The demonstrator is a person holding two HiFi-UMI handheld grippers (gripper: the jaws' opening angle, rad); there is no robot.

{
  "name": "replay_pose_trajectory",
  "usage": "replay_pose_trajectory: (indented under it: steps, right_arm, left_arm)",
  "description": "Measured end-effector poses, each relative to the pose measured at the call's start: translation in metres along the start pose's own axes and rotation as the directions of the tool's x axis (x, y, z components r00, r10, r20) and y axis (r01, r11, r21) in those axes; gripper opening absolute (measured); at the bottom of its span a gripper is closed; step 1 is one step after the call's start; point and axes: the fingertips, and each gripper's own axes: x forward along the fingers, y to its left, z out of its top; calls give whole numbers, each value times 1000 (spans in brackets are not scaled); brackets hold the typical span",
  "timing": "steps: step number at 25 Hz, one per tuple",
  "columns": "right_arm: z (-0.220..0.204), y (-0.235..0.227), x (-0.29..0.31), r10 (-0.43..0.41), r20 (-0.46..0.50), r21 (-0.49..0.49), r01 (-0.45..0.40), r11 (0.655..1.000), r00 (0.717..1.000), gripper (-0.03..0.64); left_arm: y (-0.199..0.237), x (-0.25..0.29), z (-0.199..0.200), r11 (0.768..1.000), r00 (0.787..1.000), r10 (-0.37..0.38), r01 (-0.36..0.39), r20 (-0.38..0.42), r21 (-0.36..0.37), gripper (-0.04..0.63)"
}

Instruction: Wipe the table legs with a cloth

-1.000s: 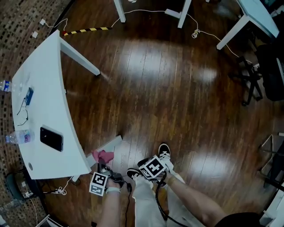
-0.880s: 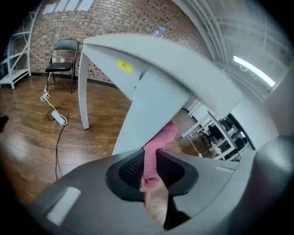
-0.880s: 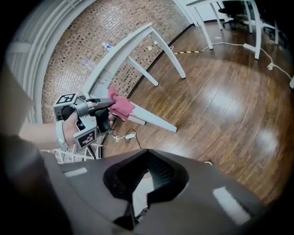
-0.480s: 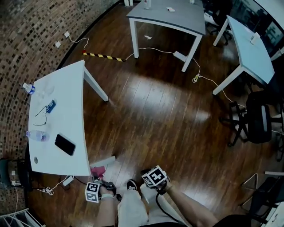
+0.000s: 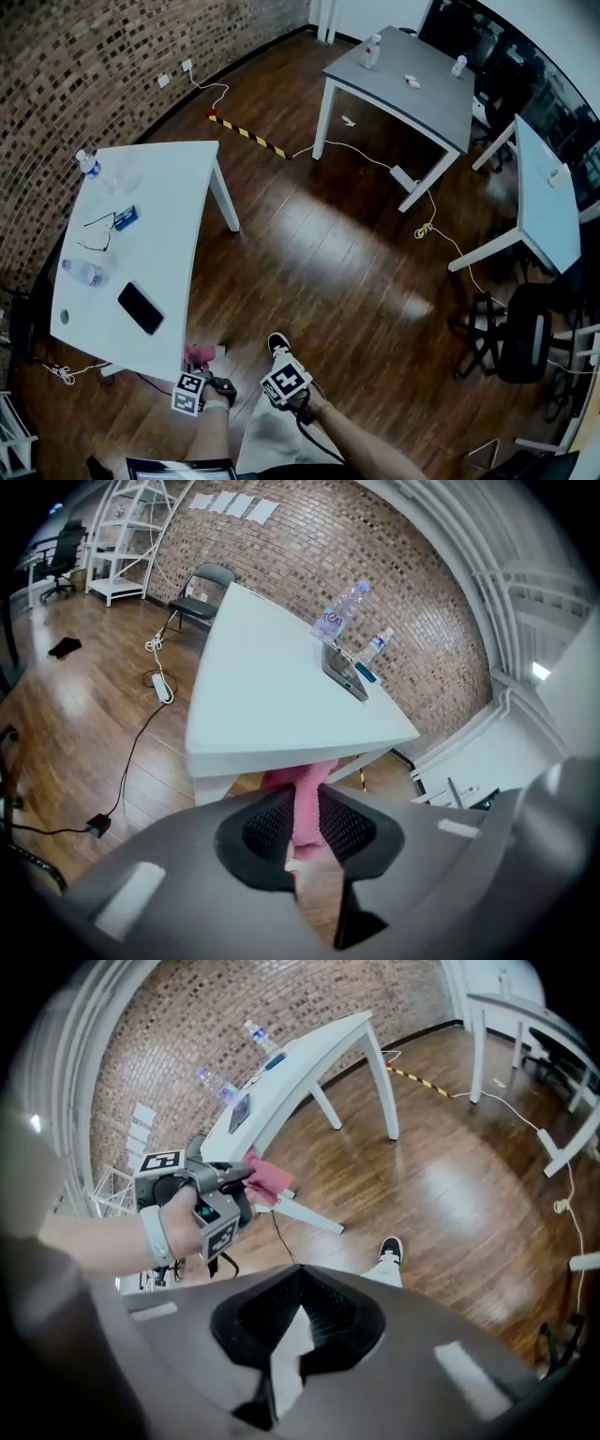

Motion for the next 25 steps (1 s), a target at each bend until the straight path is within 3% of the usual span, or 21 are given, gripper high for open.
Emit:
replay_pose_trajectory:
  steps: [6,12,17,20,25]
  right_arm:
    - [98,10,-3,-7,-128,-206,-20,978,992,-6]
    - [187,12,-15,-21,-168,-342,-39,939,986,-6]
    - [240,9,-10,42,-217,-429,-134,893,975,-6]
    - [269,-22,-14,5,-269,-471,-136,872,963,-6]
    - [333,-79,-34,-60,-331,-568,-148,809,942,-6]
  left_arm:
    - [-42,37,10,998,999,40,-40,9,-42,64]
    - [-78,74,23,991,994,102,-99,29,-94,66]
    - [-110,104,28,986,989,144,-141,28,-93,66]
    - [-131,132,26,981,984,179,-177,16,-84,66]
    - [-169,170,29,949,954,300,-300,-15,-96,64]
